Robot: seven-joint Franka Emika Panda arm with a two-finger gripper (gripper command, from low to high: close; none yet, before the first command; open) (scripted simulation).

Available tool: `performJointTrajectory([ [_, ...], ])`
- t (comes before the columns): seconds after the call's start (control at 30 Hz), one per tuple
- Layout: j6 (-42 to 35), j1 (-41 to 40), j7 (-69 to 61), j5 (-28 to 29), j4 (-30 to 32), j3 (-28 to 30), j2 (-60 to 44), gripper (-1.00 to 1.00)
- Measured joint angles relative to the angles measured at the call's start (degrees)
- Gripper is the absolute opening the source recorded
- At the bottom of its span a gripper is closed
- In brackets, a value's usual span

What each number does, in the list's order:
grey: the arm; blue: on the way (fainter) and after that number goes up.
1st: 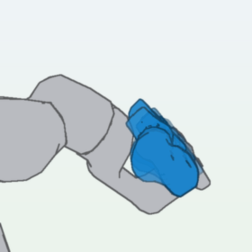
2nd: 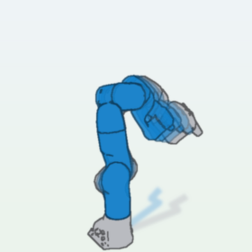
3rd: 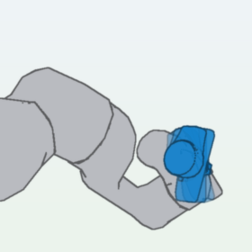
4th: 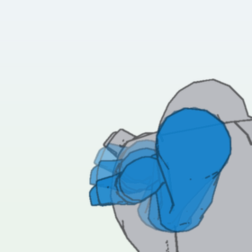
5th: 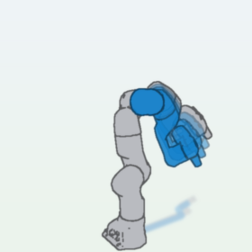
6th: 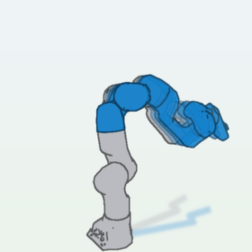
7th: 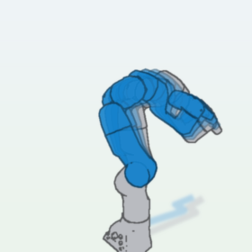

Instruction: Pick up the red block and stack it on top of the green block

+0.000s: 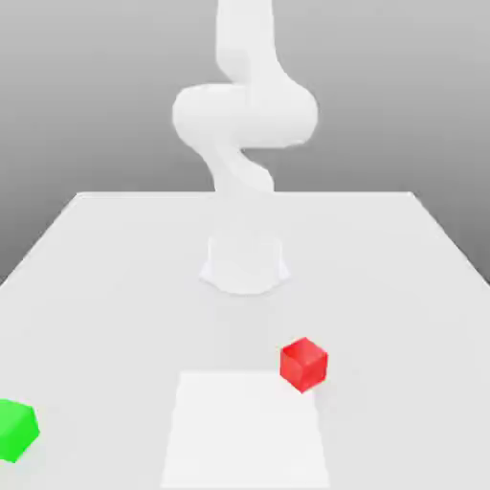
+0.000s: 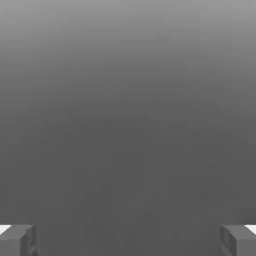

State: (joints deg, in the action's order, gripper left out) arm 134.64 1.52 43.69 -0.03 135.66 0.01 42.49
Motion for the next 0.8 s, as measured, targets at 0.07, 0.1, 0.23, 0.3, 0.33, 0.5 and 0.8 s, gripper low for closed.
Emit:
performJointTrajectory([
  [0.07,2.7,1.2,-2.3,-0.3,3.7,-0.2,-3.3,0.00],
  [0.1,4.1,1.9,-3.3,-0.3,5.5,-0.2,-4.9,0.00],
  [0.23,9.5,4.8,-7.5,-0.4,12.9,-0.3,-11.4,0.00],
  [0.3,12.2,6.2,-9.7,-0.5,16.6,-0.3,-14.6,0.00],
  [0.33,13.6,6.9,-10.9,-0.5,18.6,-0.3,-16.3,0.00],
  [0.5,21.2,10.8,-17.1,-0.6,28.8,-0.5,-25.9,0.00],
  [0.8,41.8,13.5,-19.6,0.9,31.6,-0.4,-51.6,-1.00],
])
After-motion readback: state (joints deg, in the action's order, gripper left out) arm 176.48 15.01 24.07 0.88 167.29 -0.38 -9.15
